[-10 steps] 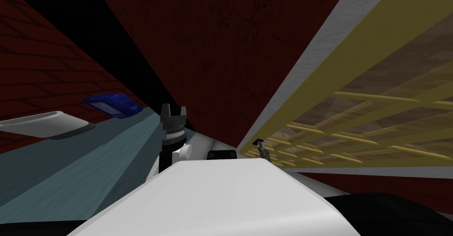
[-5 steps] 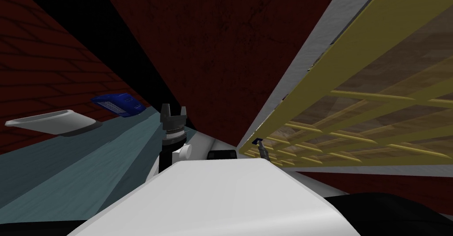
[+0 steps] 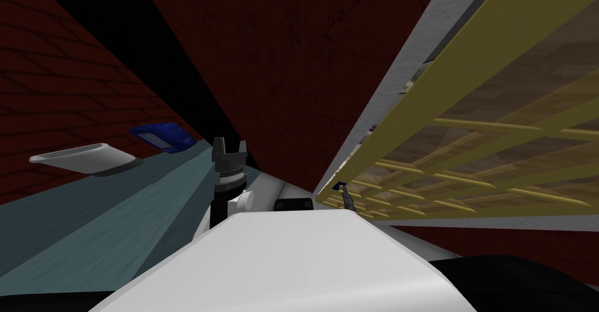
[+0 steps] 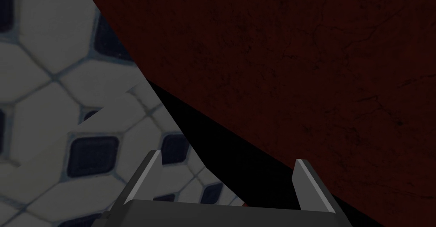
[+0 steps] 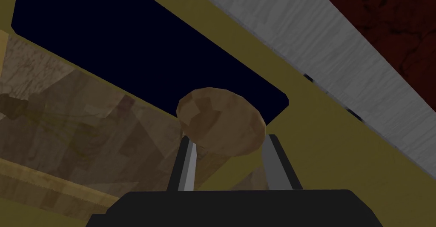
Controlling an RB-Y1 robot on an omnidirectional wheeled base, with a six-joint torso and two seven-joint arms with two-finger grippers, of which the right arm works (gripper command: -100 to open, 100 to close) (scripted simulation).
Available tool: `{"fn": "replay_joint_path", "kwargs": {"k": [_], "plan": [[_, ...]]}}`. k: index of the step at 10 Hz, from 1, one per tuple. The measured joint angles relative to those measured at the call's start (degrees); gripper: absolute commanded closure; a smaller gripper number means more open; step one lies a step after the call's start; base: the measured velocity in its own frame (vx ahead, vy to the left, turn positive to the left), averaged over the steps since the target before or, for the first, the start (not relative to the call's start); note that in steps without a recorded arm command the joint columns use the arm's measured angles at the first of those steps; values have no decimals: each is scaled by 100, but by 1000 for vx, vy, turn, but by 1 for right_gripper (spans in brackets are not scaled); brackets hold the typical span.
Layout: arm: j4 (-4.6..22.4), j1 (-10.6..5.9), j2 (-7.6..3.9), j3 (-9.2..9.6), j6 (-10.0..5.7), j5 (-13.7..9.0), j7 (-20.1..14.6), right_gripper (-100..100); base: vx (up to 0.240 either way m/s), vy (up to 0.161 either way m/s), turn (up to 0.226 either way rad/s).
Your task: Pull the door open
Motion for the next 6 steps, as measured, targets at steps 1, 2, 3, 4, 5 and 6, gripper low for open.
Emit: {"fn": "replay_joint_path", "kwargs": {"k": [1, 2, 3, 4, 5, 6], "plan": [[-13, -26, 3, 47, 14, -72, -129, 100, -45, -13, 19], [8, -37, 1, 80, -10, -107, -242, 100, -44, -10, 35], [48, -58, -5, 128, -52, -175, -381, 100, -39, -4, 27], [98, -88, -20, 156, -89, -213, -503, 100, -55, -6, 21], [73, -84, -35, 201, -86, -288, -648, 100, -43, -11, 22], [61, -83, -42, 230, -83, -327, -756, 100, -47, -9, 44]]}}
